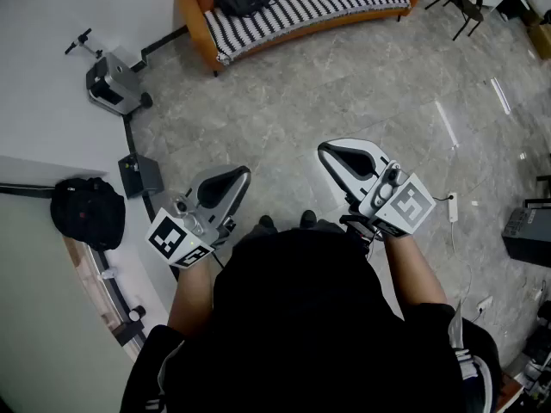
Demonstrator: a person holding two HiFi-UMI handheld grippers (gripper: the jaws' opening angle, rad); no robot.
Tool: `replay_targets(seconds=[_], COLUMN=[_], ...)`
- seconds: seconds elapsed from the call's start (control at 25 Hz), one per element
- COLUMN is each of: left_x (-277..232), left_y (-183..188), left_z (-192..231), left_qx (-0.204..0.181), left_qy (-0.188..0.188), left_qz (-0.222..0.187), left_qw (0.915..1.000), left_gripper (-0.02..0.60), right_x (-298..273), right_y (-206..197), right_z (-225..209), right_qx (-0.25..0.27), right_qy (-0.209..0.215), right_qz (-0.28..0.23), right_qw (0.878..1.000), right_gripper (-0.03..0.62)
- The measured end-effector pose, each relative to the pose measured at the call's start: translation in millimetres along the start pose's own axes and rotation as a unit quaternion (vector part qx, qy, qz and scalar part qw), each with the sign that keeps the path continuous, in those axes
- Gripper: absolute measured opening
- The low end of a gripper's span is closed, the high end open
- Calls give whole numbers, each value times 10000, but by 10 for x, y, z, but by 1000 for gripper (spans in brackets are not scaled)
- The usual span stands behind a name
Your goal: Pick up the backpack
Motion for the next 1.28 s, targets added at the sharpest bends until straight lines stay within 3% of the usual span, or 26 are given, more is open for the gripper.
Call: replay_targets(seconds=[0.28, 0.84, 1.28], left_x=[-142, -144, -494], left_y=[9, -82, -137], left_z=[60, -48, -179], left_qx=[-124, 43, 54], left_qy=[-71, -113, -70], left_qz=[-3, -111, -66], left_qw=[9999, 9999, 9999], left_gripper=[21, 21, 21], right_x=[-65, -27, 218], right_y=[-46, -109, -141], right_z=[115, 226, -1], right_qx=[-119, -303, -480], right_qy=[147, 189, 261], right_qz=[-92, -184, -344], right_qw=[9998, 9992, 9979], right_gripper=[26, 26, 26])
Point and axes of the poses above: the fingertips, and each gripper's own axes: x backward along the fingers, z to its left, y out of its top, the point moved 9 cm from there along x, backward along the fingers, and after that the axes turned 5 degrees about -y, right-handed, at the moved point
